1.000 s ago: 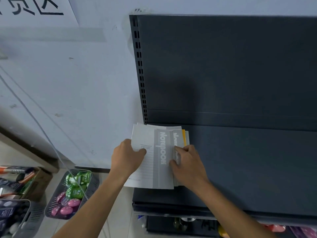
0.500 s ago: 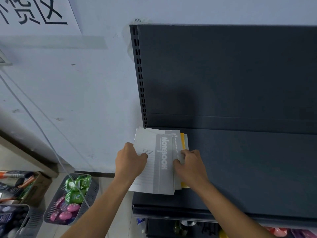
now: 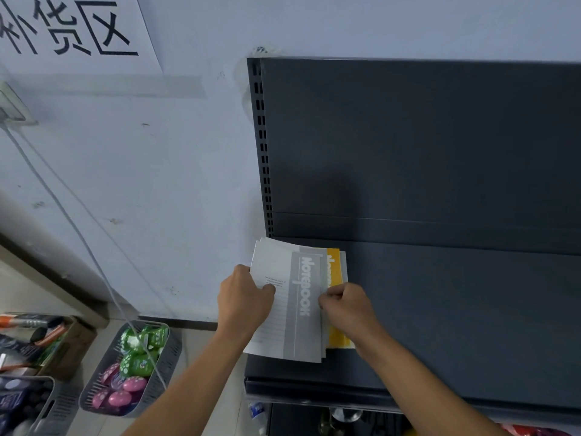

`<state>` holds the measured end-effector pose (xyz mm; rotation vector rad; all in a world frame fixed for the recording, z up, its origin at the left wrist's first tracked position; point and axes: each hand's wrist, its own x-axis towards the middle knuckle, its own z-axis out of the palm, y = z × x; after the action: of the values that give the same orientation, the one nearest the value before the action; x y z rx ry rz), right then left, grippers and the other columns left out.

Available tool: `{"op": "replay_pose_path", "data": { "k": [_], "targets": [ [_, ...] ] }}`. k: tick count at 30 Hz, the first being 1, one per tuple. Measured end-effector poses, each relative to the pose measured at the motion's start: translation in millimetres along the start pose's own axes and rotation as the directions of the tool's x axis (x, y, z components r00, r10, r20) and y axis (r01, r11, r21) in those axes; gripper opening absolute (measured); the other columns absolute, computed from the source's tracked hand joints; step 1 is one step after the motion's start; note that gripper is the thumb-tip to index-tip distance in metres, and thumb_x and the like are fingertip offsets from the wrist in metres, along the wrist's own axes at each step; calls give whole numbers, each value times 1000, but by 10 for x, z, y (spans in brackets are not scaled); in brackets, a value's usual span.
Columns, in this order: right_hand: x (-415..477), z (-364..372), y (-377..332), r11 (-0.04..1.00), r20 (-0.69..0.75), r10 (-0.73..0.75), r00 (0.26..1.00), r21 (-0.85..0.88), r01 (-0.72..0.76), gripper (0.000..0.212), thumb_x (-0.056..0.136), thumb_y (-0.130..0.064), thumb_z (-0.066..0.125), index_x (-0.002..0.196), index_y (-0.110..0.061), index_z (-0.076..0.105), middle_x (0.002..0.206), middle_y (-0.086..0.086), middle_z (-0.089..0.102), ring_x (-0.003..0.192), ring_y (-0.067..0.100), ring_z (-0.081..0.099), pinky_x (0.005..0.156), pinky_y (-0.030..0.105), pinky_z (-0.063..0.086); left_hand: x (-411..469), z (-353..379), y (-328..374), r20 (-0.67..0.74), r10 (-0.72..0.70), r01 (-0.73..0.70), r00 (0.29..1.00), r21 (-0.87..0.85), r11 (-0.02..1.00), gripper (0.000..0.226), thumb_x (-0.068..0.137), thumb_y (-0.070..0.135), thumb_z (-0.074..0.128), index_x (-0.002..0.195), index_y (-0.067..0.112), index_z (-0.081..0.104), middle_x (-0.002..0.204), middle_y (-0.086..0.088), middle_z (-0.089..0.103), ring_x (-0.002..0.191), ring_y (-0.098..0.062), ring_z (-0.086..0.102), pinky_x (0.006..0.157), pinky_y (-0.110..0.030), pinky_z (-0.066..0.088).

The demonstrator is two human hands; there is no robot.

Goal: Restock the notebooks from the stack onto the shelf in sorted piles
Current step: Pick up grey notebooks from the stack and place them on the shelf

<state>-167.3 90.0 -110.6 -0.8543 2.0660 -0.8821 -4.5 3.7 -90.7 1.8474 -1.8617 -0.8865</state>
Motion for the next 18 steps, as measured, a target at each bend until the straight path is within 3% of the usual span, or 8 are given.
{"op": "replay_pose_path", "data": {
  "k": [2,6,10,13,15,18],
  "targets": [
    [-11,-14,-31,998,26,0,1000,-57,1,28,89,-18,61,94,9,68,97,22,68,78,22,66,69,27,52,1,-31,-4,13,25,-25,1000,24,999,11,86,19,65,91,13,58,87,1,63,72,-11,57,51,-25,38],
    [-19,-62,-63,986,-22,-35,999,-163,31,41,92,-32,58,115,2,64,108,15,69,97,28,67,85,44,57,2,-119,24,83,120,-116,989,-45,992,7,95,20,53,101,17,53,99,2,60,81,-11,57,56,-25,40],
    [-64,-117,-137,998,-31,-58,998,3,59,60,91,-54,63,134,-16,50,115,-6,62,105,14,62,84,31,51,-10,-216,150,239,114,-52,964,-252,966,14,100,29,49,111,20,52,104,5,64,89,-15,64,66,-31,51],
    [-119,-242,-148,991,-119,-62,991,107,75,51,86,-47,73,124,-19,53,109,-10,65,96,7,64,75,25,52,-22,-179,231,287,139,-49,948,-300,953,22,101,29,51,121,19,50,112,5,64,98,-15,63,76,-32,52],
    [-169,-382,-118,995,-174,-87,981,29,93,37,86,-38,75,113,-21,56,103,-9,67,89,5,64,67,22,50,-46,-84,274,263,223,-181,939,-173,968,20,101,27,53,118,20,45,111,5,60,91,-10,58,68,-25,46],
    [-291,-625,-53,994,-242,-73,968,-100,50,21,89,-31,72,101,-19,60,89,-1,68,82,12,65,69,31,55,-188,77,420,231,320,-331,919,7,944,27,100,33,56,118,18,42,96,7,52,75,-6,48,54,-19,35]
  ]
}}
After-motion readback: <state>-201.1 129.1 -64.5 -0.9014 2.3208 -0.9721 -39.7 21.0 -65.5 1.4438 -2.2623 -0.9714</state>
